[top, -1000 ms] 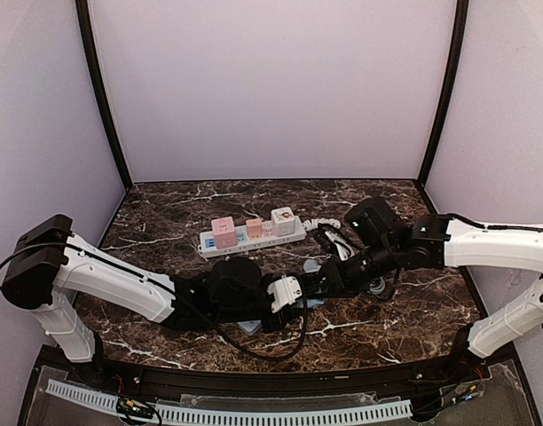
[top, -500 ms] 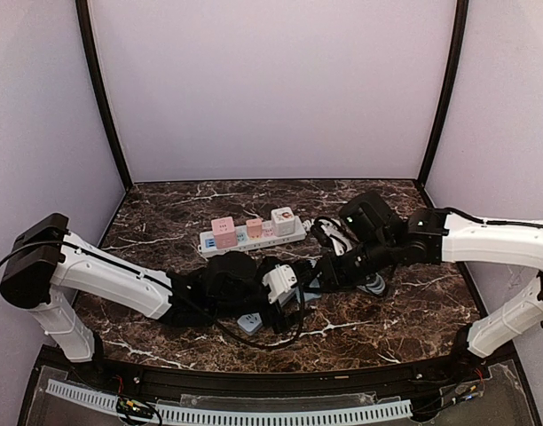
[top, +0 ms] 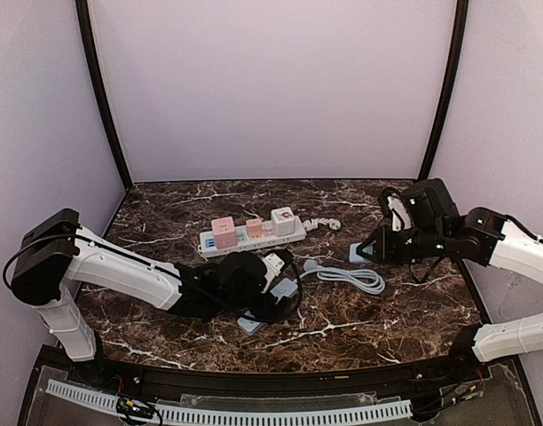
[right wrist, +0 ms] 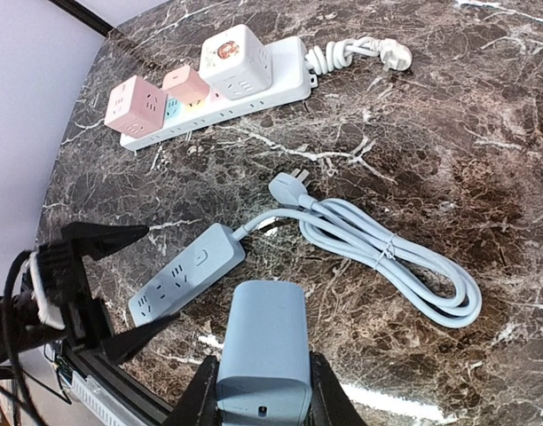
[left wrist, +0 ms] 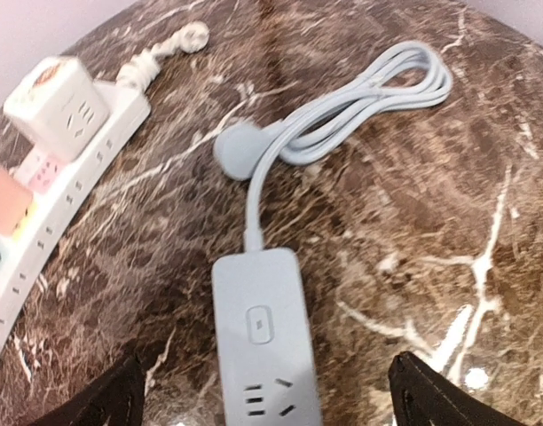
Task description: Insert the plug
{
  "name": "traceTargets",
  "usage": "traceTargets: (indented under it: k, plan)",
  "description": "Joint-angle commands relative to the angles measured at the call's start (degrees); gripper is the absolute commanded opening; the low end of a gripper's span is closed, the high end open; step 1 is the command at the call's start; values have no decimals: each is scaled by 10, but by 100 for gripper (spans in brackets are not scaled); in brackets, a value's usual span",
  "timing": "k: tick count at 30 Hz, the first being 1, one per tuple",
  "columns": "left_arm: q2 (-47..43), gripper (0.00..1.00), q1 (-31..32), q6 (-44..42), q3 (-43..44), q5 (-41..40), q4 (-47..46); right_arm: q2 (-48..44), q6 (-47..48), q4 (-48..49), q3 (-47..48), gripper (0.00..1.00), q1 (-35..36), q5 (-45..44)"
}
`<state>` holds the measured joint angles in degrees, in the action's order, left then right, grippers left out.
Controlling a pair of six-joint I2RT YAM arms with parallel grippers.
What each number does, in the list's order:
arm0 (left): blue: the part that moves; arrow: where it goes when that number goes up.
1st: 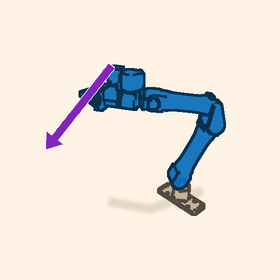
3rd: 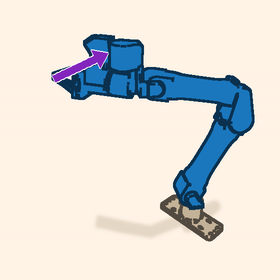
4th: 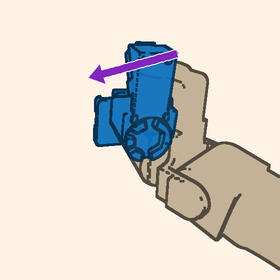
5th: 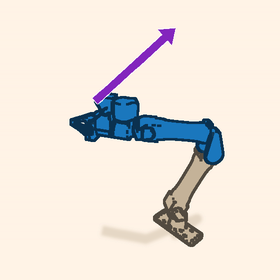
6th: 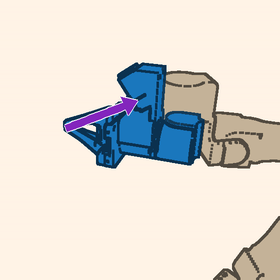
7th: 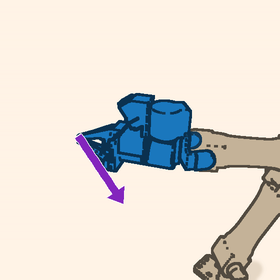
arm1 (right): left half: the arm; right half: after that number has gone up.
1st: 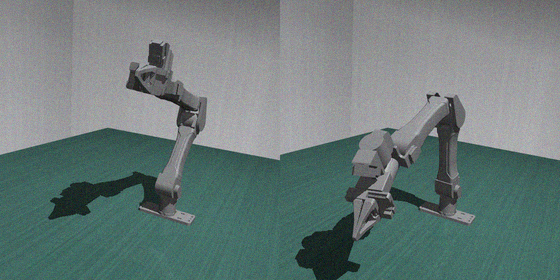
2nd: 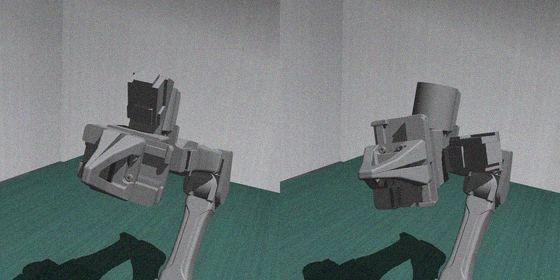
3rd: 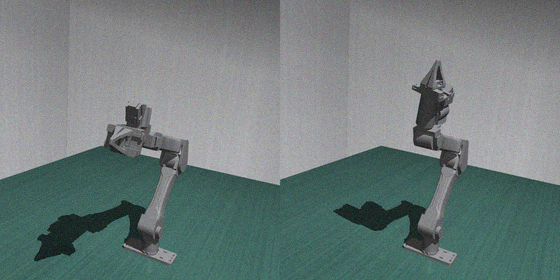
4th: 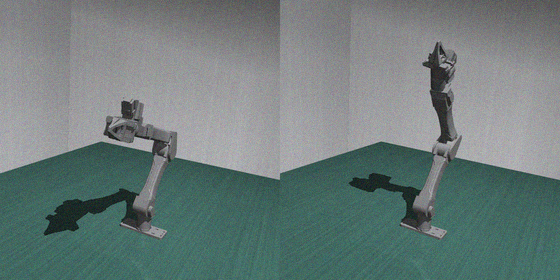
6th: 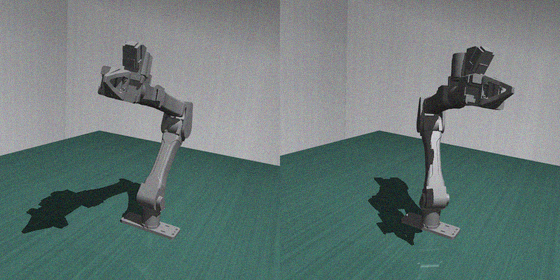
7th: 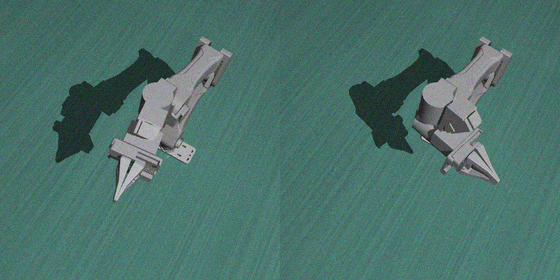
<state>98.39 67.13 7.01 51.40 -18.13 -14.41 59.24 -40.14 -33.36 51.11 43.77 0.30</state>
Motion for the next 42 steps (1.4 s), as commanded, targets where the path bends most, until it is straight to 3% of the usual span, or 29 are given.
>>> traceTargets:
  k: [1, 16, 20, 22, 33, 38, 42]
  plan:
    - [23, 94, -34, 71, 14, 9, 81, -15, 1, -10, -21, 0, -5, -13]
    - [88, 70, -40, 100, 69, 105, 134, -24, 1, -7, -35, 0, -5, -9]
    - [102, 43, -40, 116, 81, 113, 135, -34, 0, -7, -41, 0, -5, -11]
    - [113, 39, -39, 129, 91, 121, 136, -40, -2, -7, -44, 0, -5, -13]
    - [166, 34, -16, 259, 153, 95, 110, -60, -21, -17, -50, 0, -5, -15]
    - [188, 40, 6, 288, 173, 83, 77, -64, -23, -29, -43, 0, -5, -12]
    - [198, 51, 17, 286, 186, 102, 59, -60, -24, -41, -38, 0, -5, -19]
